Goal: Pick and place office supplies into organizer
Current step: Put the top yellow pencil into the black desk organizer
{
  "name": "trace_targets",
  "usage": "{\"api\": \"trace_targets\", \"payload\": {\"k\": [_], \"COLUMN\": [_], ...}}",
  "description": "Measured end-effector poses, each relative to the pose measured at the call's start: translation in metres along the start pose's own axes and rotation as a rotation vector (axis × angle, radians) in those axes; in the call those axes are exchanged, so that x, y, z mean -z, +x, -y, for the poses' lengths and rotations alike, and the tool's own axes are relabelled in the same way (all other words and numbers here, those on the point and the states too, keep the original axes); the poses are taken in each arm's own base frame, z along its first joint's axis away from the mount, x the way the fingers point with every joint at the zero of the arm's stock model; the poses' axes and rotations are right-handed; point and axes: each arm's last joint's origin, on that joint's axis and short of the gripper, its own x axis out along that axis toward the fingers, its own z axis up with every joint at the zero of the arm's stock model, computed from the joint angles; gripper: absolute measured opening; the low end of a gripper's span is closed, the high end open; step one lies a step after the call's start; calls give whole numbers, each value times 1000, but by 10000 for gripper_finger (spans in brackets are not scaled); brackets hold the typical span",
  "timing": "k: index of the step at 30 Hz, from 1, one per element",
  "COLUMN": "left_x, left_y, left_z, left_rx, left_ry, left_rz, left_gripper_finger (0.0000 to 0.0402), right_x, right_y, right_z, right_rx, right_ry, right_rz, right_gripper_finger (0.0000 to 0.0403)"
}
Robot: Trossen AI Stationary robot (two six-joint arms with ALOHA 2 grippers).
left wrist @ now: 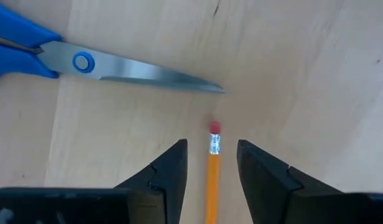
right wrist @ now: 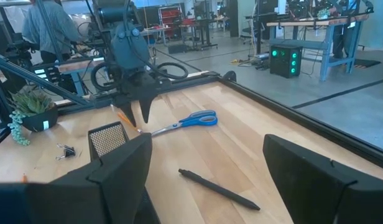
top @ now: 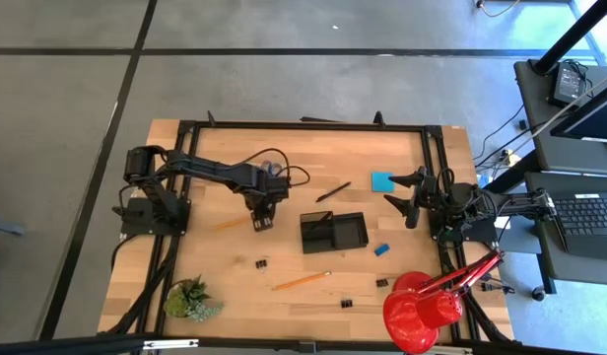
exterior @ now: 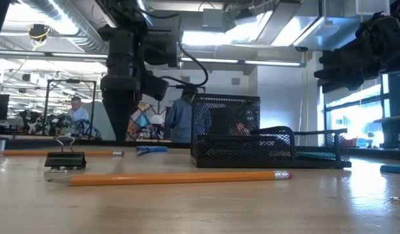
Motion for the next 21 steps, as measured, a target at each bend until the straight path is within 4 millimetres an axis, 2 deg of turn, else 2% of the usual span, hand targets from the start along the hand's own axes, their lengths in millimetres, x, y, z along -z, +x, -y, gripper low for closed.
{"api": "trace_targets", "payload": {"k": [15,21], "left_x": [0,-1], "left_y": [0,11], "left_z": [2,2], "left_rx": [-13,-29], "left_ry": [23,27], "left_rz": [9,-27], "left_gripper_finger": [134,134], "right_x": [0,0], "right_y": [0,0], "right_z": [0,0], "right_rx": [0,0], "right_ry": [0,0], "right_rz": [0,0], "right_gripper_finger": [310,310]}}
